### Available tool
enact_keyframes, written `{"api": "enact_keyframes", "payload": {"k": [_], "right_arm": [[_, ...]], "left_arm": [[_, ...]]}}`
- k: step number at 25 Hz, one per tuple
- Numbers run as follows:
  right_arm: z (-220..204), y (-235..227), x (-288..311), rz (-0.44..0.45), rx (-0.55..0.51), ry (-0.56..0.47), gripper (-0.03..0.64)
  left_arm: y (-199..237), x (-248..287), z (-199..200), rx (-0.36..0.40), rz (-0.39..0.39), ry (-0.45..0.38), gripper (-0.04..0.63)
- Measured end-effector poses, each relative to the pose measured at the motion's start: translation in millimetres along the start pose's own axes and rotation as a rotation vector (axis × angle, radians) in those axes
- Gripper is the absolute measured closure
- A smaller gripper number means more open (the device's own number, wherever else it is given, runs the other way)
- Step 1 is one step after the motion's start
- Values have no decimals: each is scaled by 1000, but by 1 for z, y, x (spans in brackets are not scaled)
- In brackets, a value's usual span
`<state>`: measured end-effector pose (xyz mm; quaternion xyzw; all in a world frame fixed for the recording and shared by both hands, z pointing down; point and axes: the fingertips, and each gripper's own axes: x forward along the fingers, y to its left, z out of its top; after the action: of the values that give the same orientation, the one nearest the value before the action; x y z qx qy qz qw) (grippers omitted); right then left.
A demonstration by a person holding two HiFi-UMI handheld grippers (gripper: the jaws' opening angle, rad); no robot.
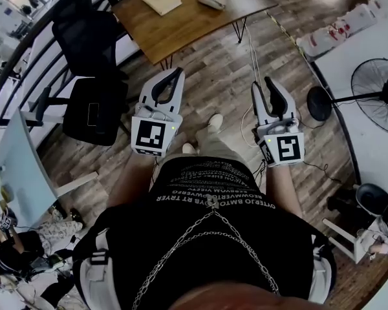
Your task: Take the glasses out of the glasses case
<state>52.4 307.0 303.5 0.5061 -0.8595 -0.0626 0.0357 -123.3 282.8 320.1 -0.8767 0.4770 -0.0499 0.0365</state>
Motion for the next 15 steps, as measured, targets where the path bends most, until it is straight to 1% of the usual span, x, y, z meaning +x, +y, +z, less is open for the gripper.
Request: {"api": "enact_keyframes", "payload": {"k": [5, 10, 15], "right_arm": [[-4, -3, 7, 24, 3, 16, 502], [-9, -14, 16, 19, 9, 31, 502], [-10, -24, 33, 38, 13, 14, 501]], "left_arm": [[3, 9, -3, -11, 12, 22, 566], [3, 17, -1, -15, 3, 22, 566], [5, 29, -4, -26, -8, 38, 566]]}}
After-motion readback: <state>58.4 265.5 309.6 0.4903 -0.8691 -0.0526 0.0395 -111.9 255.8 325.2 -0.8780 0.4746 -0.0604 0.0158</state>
